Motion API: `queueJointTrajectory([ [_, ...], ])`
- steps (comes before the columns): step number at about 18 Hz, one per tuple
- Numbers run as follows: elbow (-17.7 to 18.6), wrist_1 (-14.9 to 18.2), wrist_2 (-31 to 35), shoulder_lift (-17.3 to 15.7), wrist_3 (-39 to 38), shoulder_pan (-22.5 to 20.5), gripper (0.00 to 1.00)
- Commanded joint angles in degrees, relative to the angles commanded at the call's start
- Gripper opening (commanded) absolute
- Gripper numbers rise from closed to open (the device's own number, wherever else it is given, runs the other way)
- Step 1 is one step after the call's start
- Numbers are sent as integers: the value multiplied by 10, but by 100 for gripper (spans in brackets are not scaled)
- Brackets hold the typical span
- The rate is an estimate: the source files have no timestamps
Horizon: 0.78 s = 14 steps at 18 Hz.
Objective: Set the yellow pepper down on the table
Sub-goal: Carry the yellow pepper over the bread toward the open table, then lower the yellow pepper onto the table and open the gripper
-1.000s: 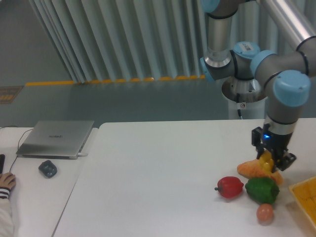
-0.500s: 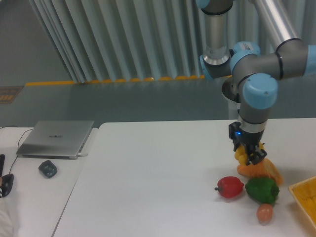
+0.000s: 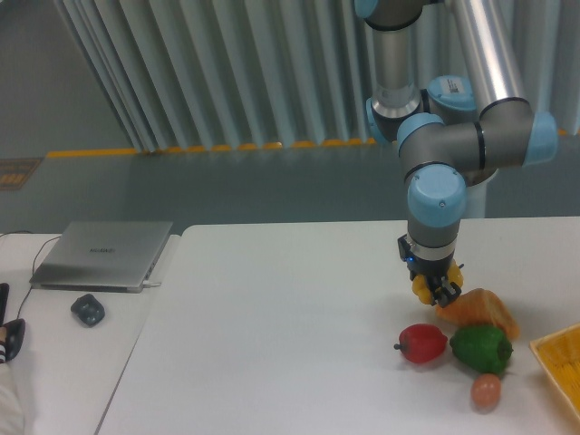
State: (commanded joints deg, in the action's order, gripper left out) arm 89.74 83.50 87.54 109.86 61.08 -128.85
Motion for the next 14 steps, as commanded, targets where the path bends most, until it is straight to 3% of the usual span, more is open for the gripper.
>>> queueJointTrajectory([
  [1, 0, 0, 0, 0, 0, 1, 76],
  [7, 1, -19, 21, 10, -7, 15, 80],
  [8, 2, -19, 23, 10, -7, 15, 87],
  [9, 2, -19, 26, 9, -5, 15, 100],
  [14, -21, -11, 31, -3, -3, 16, 100],
])
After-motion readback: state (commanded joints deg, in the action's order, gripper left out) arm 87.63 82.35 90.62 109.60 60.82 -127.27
